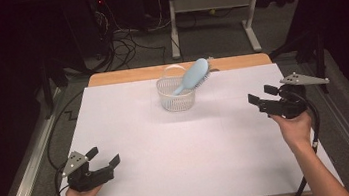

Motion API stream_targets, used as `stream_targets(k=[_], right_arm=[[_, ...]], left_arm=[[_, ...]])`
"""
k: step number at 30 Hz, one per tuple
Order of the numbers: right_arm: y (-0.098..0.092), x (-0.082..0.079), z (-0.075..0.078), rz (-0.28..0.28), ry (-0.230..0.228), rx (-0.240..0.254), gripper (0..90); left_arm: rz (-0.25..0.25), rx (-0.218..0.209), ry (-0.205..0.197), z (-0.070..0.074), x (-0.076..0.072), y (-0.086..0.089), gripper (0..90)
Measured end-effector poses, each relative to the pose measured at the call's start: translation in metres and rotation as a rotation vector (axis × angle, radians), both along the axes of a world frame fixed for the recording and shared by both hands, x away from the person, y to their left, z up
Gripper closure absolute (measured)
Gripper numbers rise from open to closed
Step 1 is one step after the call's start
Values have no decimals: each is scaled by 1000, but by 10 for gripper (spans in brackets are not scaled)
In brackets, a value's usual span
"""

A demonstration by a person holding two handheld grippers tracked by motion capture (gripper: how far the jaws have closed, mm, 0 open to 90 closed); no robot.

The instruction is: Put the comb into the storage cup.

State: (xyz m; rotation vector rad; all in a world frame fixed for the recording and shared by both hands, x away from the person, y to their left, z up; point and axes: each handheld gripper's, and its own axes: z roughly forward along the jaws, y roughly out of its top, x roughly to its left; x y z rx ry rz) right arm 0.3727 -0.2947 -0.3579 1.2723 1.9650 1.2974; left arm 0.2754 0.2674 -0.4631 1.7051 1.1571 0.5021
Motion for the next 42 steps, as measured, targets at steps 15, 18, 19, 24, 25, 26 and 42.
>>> stream_targets(k=[15,18,19,24,25,26,42], right_arm=[[-9,-9,-1,-8,-11,13,279],[-11,-11,-2,-9,-14,17,279],[-11,-12,-2,-9,-14,18,279],[-12,-16,-4,-9,-19,18,276],[-13,-16,-5,-7,-20,19,275],[-13,-17,-5,-6,-20,18,274],[-19,-29,-10,-7,-38,22,265]], left_arm=[[0,0,1,0,0,0,113],[1,-1,1,0,0,0,113],[0,-1,1,0,0,0,113],[-1,1,1,0,0,-1,113],[0,1,1,0,0,-1,113],[0,0,1,0,0,0,113],[1,-1,2,0,0,0,113]])
